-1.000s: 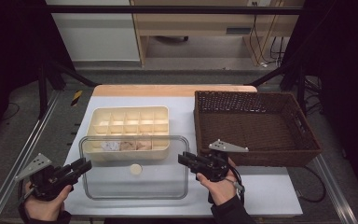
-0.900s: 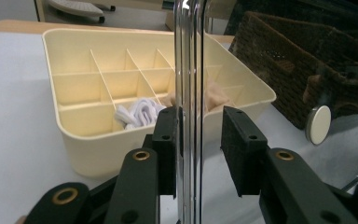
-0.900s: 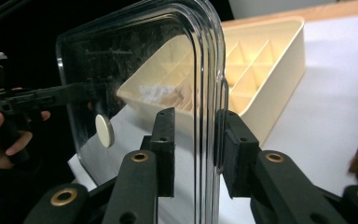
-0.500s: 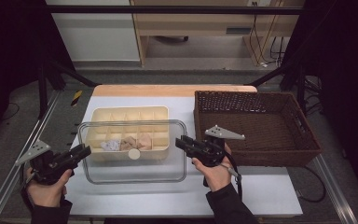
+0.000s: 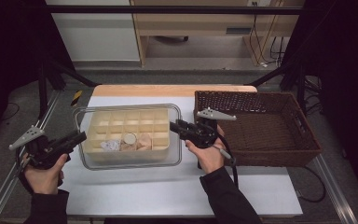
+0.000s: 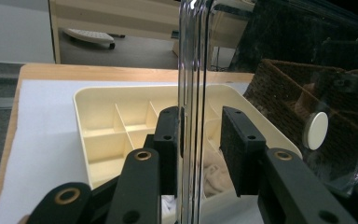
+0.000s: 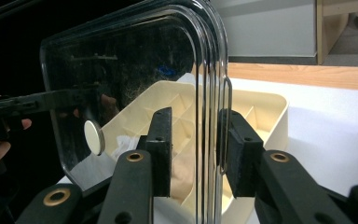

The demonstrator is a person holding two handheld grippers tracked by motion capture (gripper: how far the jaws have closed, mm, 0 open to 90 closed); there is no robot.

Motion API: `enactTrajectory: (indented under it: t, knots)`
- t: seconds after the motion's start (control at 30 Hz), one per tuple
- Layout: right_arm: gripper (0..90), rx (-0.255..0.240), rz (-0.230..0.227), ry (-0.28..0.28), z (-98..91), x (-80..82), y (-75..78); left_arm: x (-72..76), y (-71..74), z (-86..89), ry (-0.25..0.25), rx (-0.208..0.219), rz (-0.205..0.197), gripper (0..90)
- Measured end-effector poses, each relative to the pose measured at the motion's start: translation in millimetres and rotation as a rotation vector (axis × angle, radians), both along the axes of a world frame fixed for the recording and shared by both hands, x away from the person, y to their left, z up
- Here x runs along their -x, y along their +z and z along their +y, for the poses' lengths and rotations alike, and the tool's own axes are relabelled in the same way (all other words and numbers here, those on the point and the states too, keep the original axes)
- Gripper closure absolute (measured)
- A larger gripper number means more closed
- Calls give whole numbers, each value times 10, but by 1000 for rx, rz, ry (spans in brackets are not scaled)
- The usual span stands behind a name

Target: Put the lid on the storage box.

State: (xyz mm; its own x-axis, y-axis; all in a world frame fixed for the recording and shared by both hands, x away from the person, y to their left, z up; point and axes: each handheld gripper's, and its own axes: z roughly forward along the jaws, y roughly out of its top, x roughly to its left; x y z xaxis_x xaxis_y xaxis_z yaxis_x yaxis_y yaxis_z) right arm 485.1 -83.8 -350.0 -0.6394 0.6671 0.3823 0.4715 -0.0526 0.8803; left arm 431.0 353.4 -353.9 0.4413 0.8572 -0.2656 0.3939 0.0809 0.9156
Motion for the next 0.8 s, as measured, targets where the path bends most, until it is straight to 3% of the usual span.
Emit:
enactTrajectory:
  t: [0.53,0.8]
  knots:
    - [666,-16,17,0,253,-416,68,-401,88,257,20,37,2,675]
    - [665,0,42,-11,338,-546,59,-547,16,312,25,50,26,672]
